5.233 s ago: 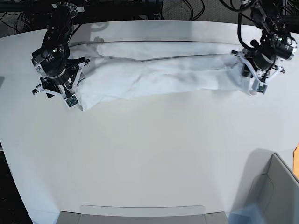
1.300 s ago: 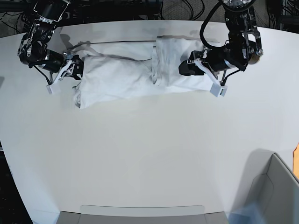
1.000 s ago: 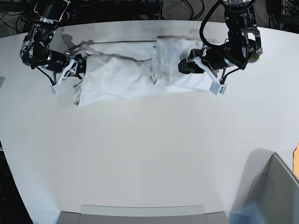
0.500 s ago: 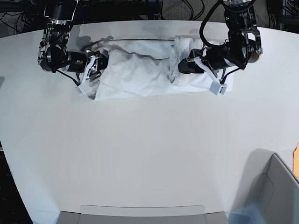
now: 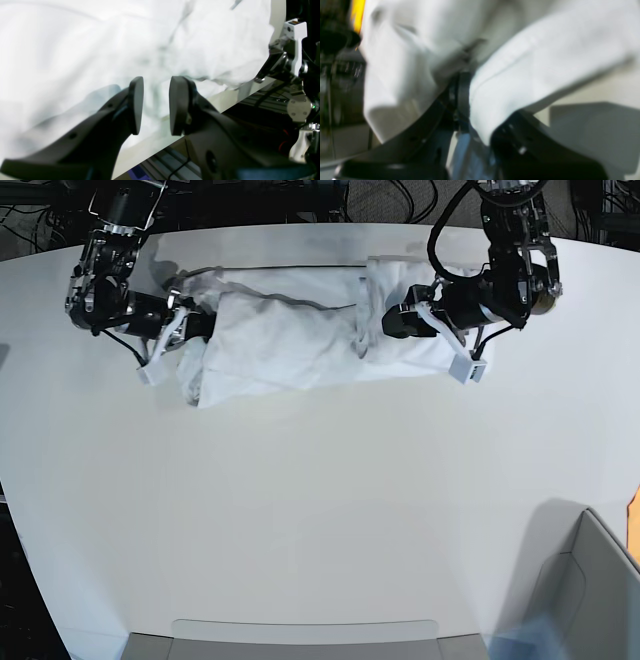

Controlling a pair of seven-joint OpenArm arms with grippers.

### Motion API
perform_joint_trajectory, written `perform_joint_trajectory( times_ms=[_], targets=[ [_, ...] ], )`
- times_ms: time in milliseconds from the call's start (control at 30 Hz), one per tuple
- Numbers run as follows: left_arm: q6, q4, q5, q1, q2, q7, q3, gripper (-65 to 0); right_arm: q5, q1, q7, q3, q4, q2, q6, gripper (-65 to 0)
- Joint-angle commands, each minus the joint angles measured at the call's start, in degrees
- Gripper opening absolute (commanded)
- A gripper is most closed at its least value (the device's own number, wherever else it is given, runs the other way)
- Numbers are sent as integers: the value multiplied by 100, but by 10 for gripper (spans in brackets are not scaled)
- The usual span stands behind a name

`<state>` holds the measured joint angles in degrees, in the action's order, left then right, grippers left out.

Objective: Fold the T-shirt properly
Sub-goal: 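Lift the strip end with the right gripper and fold it over toward the left gripper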

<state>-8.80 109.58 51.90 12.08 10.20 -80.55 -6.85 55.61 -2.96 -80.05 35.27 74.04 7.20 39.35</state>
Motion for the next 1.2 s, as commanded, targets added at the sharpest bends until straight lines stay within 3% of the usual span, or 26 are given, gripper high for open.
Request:
perform_joint_trajectory(
  times_ms=[0, 133, 300, 467, 533, 767, 1000, 1167],
  targets=[
    [5, 79, 116, -25, 22, 55, -5, -475, 148, 151, 45, 223, 90, 137, 65, -650],
    [5, 79, 116, 107, 22, 55, -5, -475, 157, 424, 45, 636, 82, 480, 65, -650],
    [5, 79, 116, 124, 22, 55, -5, -476, 184, 731, 45, 698, 90, 884, 65, -650],
    [5, 79, 116, 274, 31, 55, -40, -476, 175, 934, 5, 654, 284, 919, 65, -650],
    [5, 79, 116, 274, 84, 55, -58, -476, 175, 960, 5, 645, 697, 867, 65, -650],
    [40, 88, 116, 537, 655, 55, -93, -476, 166, 1136, 5, 258, 2411, 172, 65, -650],
    [31, 88, 116, 845, 1042, 55, -866, -476, 175, 977, 5, -876, 3079, -347, -36, -650],
    [23, 79, 107, 889, 1262, 55, -1376, -476, 166, 740, 5, -1685, 3449, -619, -520, -650]
  ],
)
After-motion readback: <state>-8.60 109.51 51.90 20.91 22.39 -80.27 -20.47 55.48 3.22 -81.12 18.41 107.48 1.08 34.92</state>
